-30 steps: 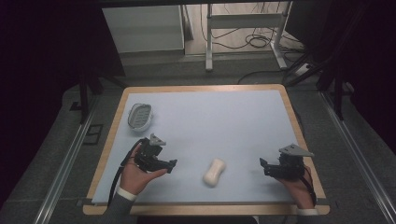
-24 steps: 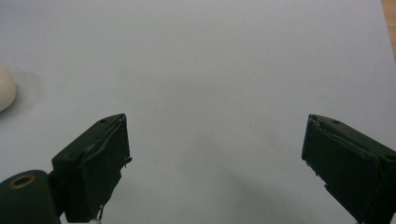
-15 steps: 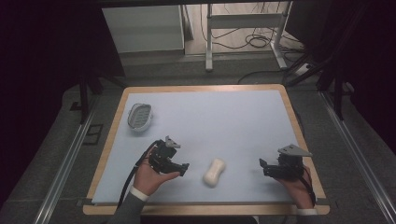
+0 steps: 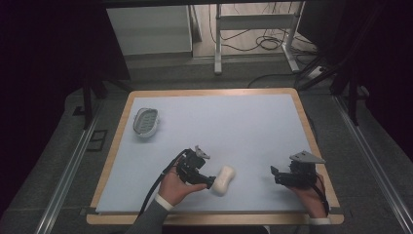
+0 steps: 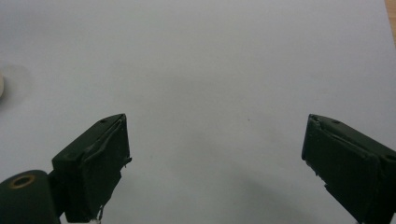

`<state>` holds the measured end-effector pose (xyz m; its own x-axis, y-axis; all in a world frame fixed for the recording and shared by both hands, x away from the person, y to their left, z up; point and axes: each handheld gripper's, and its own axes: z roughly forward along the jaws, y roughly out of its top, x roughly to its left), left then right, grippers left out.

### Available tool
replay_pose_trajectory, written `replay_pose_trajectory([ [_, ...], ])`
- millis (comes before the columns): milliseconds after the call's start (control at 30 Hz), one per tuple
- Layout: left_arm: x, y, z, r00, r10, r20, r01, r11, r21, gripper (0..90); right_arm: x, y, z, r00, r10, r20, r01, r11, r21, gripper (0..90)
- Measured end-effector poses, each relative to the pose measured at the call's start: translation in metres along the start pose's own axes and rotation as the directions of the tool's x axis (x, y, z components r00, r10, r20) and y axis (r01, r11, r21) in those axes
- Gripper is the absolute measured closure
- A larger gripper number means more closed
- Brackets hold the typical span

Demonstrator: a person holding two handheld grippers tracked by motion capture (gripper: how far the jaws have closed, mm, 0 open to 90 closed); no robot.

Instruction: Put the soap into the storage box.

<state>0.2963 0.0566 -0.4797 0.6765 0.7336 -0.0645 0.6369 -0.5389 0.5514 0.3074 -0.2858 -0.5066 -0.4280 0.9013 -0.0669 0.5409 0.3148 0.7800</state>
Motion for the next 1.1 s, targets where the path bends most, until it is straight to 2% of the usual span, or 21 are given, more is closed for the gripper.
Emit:
replay_pose_trajectory([
  [400,-0.017,0.016,0.018,0.9993,0.02,0.032,-0.021,0.9995,0.025,17.0,0.0,-0.001,0.002,1.0,-0.005,0.005,0.005,1.0,0.005,7.6],
  [533,-0.025,0.024,0.028,0.9985,0.028,0.046,-0.031,0.9979,0.058,17.5,0.0,-0.001,0.002,1.0,-0.005,0.005,0.005,1.0,0.005,7.6],
  [733,-0.031,0.033,0.038,0.9985,0.019,0.051,-0.024,0.9947,0.1,19.9,0.0,-0.001,0.002,1.0,-0.006,0.007,0.006,1.0,0.005,7.6],
  [1100,-0.036,0.037,0.052,0.9993,0.007,0.038,-0.013,0.9859,0.167,27.1,0.0,-0.002,0.003,0.9998,-0.007,0.019,0.007,1.0,0.01,7.6],
])
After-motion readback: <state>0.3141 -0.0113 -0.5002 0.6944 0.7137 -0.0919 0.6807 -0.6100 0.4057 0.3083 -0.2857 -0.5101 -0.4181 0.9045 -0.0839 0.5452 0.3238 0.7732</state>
